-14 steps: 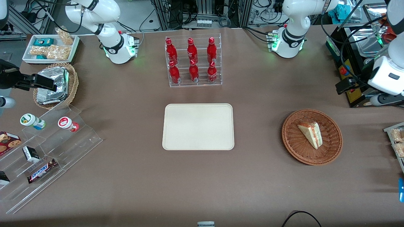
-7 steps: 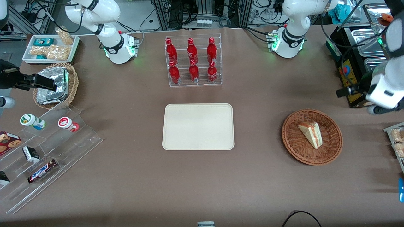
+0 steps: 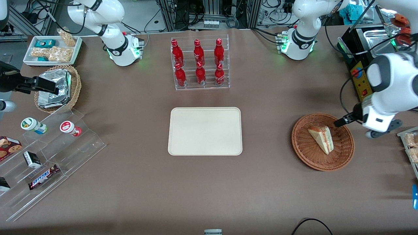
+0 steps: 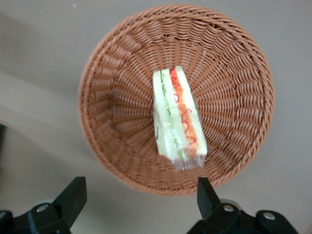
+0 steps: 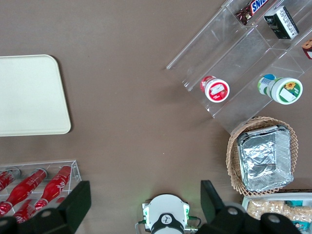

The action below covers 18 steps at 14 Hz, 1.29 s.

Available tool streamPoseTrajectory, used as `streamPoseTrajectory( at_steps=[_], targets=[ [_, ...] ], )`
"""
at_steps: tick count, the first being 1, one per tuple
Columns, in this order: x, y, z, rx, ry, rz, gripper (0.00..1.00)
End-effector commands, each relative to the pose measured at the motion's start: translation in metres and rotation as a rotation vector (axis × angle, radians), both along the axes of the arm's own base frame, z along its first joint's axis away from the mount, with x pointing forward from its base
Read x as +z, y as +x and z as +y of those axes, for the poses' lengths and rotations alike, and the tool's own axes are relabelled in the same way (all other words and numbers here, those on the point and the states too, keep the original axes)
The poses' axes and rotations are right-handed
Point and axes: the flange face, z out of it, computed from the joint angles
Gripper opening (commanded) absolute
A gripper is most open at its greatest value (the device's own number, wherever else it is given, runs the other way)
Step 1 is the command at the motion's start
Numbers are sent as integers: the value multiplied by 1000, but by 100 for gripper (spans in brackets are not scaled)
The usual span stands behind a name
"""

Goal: Place sandwich from basket to tray
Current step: 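Lower the open left gripper onto the sandwich in the basket and close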

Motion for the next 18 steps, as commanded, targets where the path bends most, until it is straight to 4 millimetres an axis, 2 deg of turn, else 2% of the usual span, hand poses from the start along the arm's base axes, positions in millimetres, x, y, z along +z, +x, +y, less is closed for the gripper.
streamPoseTrajectory(
  at_steps=[1,5,6,10,14,15,17,18],
  targets=[
    [-26,3,-14,57,-6,-33,100],
    [-57,4,-36,113,-9,-27,100],
    [-62,4,-36,116,-12,-45,100],
    [-99,8,-37,135,-25,-73,100],
    [-116,6,-38,123,-24,-48,100],
    [-119,5,-37,123,-24,-42,85],
    [-117,6,-35,116,-23,-39,46],
    [-117,6,-36,102,-24,-39,31]
  ],
)
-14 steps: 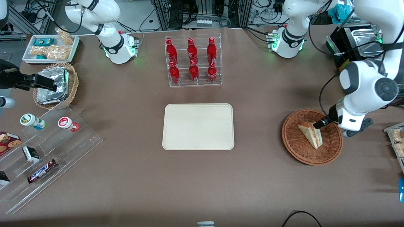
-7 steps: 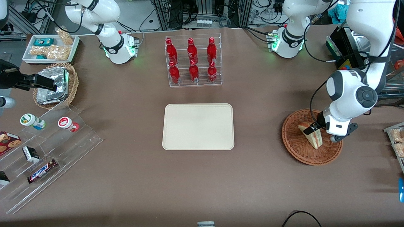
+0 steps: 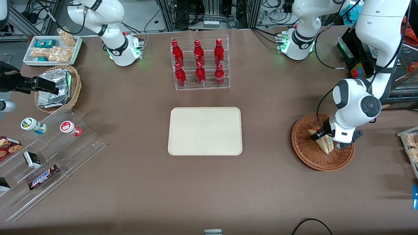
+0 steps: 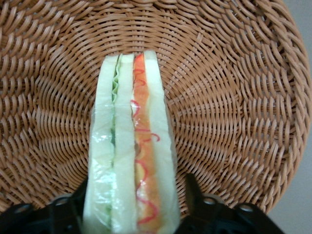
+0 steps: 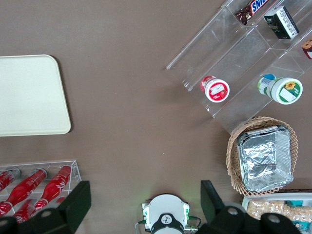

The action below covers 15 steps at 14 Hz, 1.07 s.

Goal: Place sandwich from basket to tray
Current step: 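Lift the sandwich and carry it with the left gripper over the tray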

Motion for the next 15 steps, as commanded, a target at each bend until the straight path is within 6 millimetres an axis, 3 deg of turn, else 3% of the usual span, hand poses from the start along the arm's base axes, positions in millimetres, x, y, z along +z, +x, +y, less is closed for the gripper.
streamPoseTrajectory(
  at_steps=[1,4,5,7,9,10,12,15],
  targets=[
    [4,0,-1,-37,7,-9,19],
    [22,-1,-11,-103,11,16,14],
    [43,-5,-54,-185,21,37,14],
    [67,-10,-117,-294,29,53,14],
    [100,-20,-159,-366,45,121,14],
    [116,-24,-191,-408,47,152,14],
    [125,-34,-252,-458,57,170,14],
    [113,-42,-327,-543,-1,170,15]
  ],
)
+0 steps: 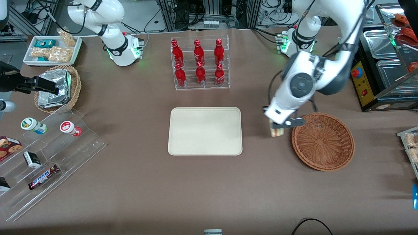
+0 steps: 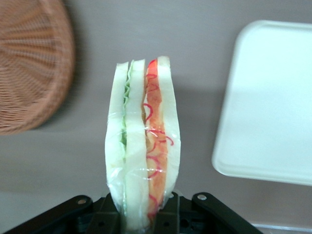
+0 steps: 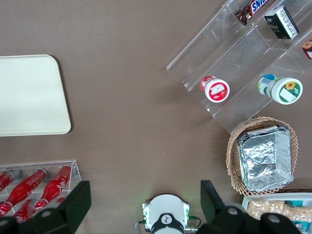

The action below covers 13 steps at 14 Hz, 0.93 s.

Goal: Place sandwich from basket to tray
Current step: 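Lift the sandwich and carry it with the left gripper over the tray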

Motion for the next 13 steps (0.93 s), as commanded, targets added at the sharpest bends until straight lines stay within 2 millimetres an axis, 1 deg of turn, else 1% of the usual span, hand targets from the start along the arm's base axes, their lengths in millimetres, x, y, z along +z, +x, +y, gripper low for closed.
streamPoseTrajectory(
  at_steps=[1,2,3,4,5,6,7,8,9,10,12,13],
  targets=[
    [-24,3,-70,-55,-50,47,15],
    [-35,-2,-103,-87,-64,58,15],
    [-45,-8,-130,-106,-69,63,15],
    [-54,-12,-153,-100,-72,59,16],
    [-61,-12,-166,-84,-84,44,16],
    [-70,-17,-181,-83,-98,30,19],
    [-80,-26,-198,-82,-111,13,22],
    [-87,-37,-217,-70,-122,-10,22],
    [-101,-39,-226,-47,-135,-27,22],
    [-107,-38,-233,-40,-153,-48,22],
    [-116,-51,-256,-54,-153,-48,23],
    [-121,-52,-257,-49,-148,-46,25]
  ],
)
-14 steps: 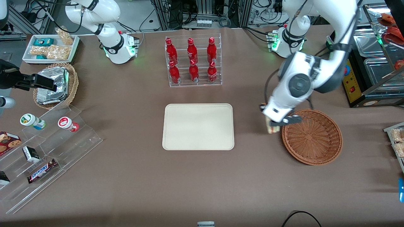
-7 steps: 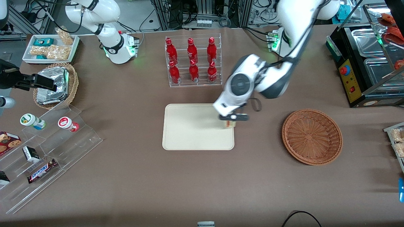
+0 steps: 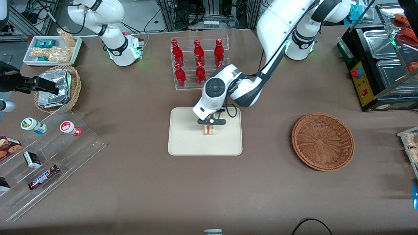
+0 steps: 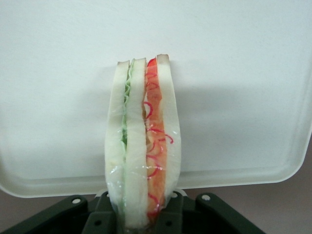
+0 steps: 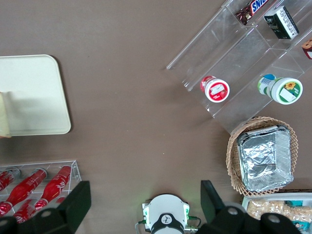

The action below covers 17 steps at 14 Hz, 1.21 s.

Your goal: Place sandwich from basket to tray

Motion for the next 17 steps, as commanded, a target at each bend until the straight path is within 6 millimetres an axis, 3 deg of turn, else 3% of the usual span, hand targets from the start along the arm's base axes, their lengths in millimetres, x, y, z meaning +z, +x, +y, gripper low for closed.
streamPoseTrajectory(
  at_steps=[1,2,3,4,5,7,10,12,15,17],
  targets=[
    [-3,3,-13,18,5,-14,27],
    [-3,4,-12,23,6,-15,33],
    [-3,3,-13,31,7,-13,66],
    [-3,4,-12,51,11,-12,92],
    [-3,4,-12,62,14,-12,100],
    [10,20,4,87,40,-33,100],
    [80,42,27,121,62,-37,100],
    [146,68,72,178,65,-32,100],
    [229,82,142,257,89,-18,100],
    [263,87,178,299,103,-24,100]
  ],
)
